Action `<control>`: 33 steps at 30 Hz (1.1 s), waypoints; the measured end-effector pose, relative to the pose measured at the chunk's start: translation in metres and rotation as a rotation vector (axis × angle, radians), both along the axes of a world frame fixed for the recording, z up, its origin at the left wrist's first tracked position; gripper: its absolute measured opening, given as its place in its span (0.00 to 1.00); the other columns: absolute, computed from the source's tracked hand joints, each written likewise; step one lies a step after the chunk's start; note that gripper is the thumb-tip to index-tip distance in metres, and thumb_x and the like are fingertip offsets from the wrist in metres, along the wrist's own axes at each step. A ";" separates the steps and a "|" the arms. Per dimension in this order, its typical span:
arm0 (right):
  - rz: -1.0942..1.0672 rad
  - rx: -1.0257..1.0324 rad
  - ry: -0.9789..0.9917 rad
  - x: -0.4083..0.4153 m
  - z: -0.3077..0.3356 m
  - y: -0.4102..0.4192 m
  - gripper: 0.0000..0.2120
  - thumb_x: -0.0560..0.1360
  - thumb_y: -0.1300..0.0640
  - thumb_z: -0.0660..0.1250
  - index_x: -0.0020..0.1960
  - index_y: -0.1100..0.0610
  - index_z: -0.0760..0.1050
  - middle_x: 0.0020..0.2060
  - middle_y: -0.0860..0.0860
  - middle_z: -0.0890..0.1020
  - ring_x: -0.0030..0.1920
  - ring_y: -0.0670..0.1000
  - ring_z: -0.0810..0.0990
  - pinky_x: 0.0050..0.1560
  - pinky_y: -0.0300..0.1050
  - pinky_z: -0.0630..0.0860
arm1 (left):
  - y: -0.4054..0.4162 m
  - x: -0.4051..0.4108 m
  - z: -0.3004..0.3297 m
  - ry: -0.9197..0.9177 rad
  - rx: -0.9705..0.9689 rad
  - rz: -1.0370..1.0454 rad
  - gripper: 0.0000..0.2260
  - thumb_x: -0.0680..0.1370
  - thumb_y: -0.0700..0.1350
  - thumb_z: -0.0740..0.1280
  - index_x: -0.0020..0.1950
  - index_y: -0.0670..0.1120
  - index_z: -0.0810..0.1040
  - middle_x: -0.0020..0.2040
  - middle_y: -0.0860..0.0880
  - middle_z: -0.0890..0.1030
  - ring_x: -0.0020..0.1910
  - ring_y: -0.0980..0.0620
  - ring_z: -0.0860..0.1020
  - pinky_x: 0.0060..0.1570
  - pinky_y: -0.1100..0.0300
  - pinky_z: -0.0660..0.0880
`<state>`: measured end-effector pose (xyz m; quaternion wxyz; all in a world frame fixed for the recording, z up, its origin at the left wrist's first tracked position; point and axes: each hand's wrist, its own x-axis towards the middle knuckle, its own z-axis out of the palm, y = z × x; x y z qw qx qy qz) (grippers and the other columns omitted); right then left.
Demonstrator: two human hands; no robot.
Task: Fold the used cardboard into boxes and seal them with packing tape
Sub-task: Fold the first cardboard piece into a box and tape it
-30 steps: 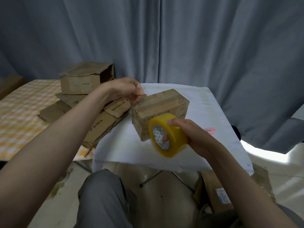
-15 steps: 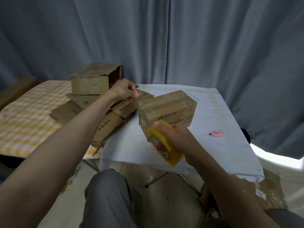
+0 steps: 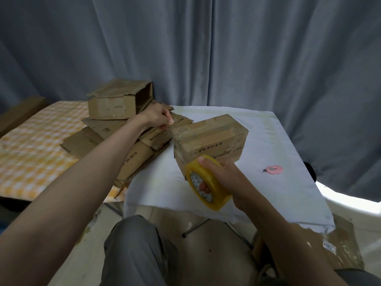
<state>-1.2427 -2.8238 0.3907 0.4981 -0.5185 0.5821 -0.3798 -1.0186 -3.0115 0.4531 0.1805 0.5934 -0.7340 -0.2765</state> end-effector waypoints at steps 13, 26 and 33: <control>0.080 0.002 -0.099 -0.001 -0.011 0.002 0.12 0.77 0.40 0.67 0.45 0.48 0.80 0.32 0.41 0.85 0.33 0.39 0.84 0.27 0.29 0.74 | 0.007 -0.015 -0.008 -0.089 0.127 0.075 0.04 0.80 0.41 0.68 0.53 0.42 0.79 0.53 0.43 0.80 0.47 0.50 0.79 0.45 0.59 0.78; 0.069 -0.042 -0.199 0.015 -0.029 -0.008 0.17 0.77 0.42 0.66 0.52 0.55 0.80 0.38 0.55 0.86 0.38 0.52 0.86 0.42 0.45 0.81 | 0.086 -0.043 -0.034 -0.443 -0.329 -0.087 0.25 0.84 0.60 0.52 0.71 0.45 0.71 0.71 0.44 0.72 0.69 0.41 0.71 0.65 0.49 0.67; 0.082 -0.004 -0.272 0.027 -0.037 -0.009 0.15 0.77 0.49 0.65 0.59 0.57 0.75 0.41 0.53 0.87 0.42 0.47 0.85 0.44 0.47 0.75 | 0.060 -0.023 -0.037 -0.562 -0.076 -0.258 0.52 0.65 0.83 0.43 0.81 0.55 0.38 0.81 0.55 0.39 0.80 0.50 0.38 0.77 0.48 0.38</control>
